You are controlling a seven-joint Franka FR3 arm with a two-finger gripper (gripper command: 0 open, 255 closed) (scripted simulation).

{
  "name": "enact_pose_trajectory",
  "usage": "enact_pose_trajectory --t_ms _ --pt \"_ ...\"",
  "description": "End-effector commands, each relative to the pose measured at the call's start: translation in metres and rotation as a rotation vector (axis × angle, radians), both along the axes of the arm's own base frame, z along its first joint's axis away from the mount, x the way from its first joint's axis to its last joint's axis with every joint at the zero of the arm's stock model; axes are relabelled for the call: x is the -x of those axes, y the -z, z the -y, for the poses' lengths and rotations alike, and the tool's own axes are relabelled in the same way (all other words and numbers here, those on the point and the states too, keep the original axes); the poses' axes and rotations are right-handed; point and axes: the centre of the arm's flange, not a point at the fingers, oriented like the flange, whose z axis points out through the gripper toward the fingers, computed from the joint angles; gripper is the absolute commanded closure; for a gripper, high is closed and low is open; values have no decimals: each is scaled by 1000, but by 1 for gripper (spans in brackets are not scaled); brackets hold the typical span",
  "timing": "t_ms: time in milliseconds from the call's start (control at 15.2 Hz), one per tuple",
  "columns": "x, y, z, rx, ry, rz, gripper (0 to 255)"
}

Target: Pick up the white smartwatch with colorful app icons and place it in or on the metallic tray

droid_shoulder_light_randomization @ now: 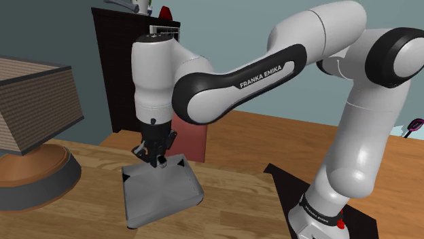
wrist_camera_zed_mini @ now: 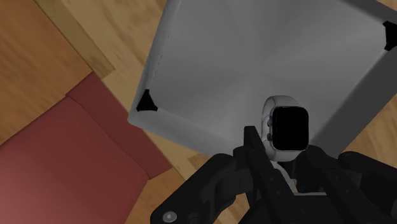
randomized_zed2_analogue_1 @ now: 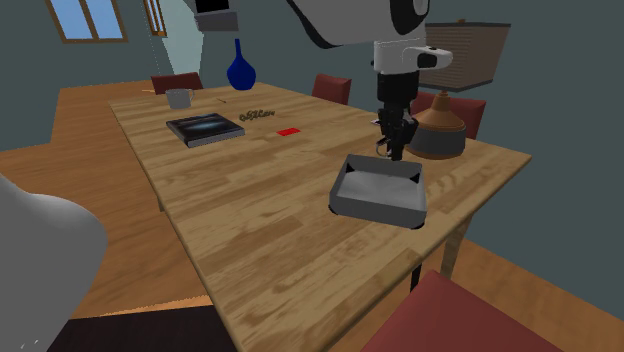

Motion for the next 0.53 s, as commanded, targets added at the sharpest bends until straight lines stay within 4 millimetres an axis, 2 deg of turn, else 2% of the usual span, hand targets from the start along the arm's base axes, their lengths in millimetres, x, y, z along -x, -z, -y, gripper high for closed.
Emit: enact_pose_trajectory --t_ms 0,396,462 --pt "-1 11 -1 0 0 0 255" --pt "-1 47 -1 0 0 0 255" --pt "-1 47 -1 0 0 0 255"
